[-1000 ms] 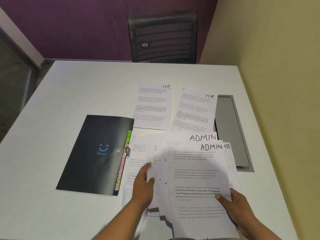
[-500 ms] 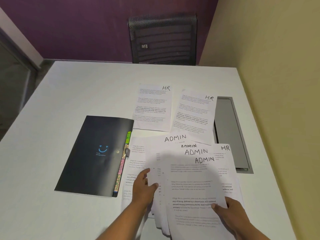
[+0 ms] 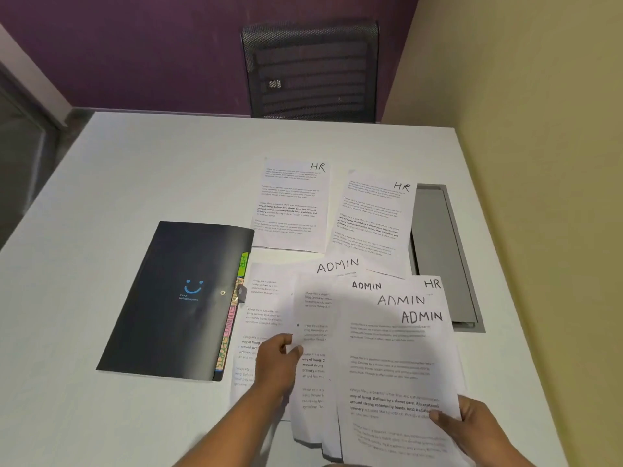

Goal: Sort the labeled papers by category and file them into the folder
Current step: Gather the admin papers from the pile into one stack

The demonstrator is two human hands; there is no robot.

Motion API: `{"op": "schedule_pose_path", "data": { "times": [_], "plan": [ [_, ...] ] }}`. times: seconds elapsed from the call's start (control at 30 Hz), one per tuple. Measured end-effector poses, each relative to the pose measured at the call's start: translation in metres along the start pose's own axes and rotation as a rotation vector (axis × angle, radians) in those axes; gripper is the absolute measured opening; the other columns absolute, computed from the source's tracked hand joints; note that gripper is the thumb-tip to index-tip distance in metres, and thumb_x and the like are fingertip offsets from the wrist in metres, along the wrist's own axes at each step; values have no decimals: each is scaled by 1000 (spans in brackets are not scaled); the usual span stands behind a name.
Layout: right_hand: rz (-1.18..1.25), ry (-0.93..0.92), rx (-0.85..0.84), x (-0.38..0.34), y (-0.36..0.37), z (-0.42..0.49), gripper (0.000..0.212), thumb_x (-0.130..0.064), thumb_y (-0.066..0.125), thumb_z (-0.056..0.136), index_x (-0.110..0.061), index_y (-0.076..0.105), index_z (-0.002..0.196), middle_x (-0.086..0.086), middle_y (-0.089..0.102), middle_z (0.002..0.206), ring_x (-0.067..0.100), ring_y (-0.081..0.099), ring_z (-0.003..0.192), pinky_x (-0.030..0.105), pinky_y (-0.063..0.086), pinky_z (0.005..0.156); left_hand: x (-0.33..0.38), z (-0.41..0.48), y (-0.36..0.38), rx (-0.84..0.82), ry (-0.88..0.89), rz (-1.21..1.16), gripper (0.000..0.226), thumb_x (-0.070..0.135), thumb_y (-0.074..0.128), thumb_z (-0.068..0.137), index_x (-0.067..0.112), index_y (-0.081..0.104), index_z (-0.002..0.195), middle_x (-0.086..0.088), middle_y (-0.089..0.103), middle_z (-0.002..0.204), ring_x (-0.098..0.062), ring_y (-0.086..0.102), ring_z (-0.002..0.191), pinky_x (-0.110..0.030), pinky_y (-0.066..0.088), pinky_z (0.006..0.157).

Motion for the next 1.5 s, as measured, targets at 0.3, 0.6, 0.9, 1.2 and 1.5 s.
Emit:
{"op": "schedule_pose_path", "data": {
  "times": [0.3,0.6,0.9,1.2,1.5],
  "plan": [
    [-150,36,-65,-7,28,13,22,-3,70,84,-21,78,94,-9,79,91,6,72,84,25,56,78,9,-14,22,-148,-44,-175,49,27,69,91,19,51,135,5,70,117,-5,70,90,-20,55,69],
    [-127,66,-85,-17,37,13,34,-3,70,72,-21,74,101,-8,78,96,16,73,91,38,59,86,9,-19,34,-200,14,-14,32,-3,62,90,15,67,116,2,73,108,-6,67,92,-12,54,67],
    [340,-80,-104,-53,29,13,50,-22,83,77,-18,61,121,7,75,112,30,73,100,54,57,89,26,-22,30,-381,27,-214,37,-1,63,92,14,62,125,-8,72,120,-29,68,111,-53,52,98],
    [453,-236,-37,-127,14,-3,26,-11,73,85,-9,70,110,11,78,102,32,75,90,49,61,78,81,-47,40,-431,160,-334,31,-1,59,95,9,64,124,-11,72,120,-28,68,113,-49,51,101],
    [523,-489,125,-188,-19,-18,50,-28,88,68,-9,69,110,9,78,100,31,74,93,42,61,77,158,-65,30,-280,408,-375,21,1,74,82,16,74,98,-3,79,96,-21,75,91,-32,59,76]
  ]
}}
Point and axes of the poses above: each hand's wrist, its own z-axis towards the middle knuckle, its own y-axis out of the palm, x = y × z, the point moved 8 cm from there along z, towards the middle knuckle
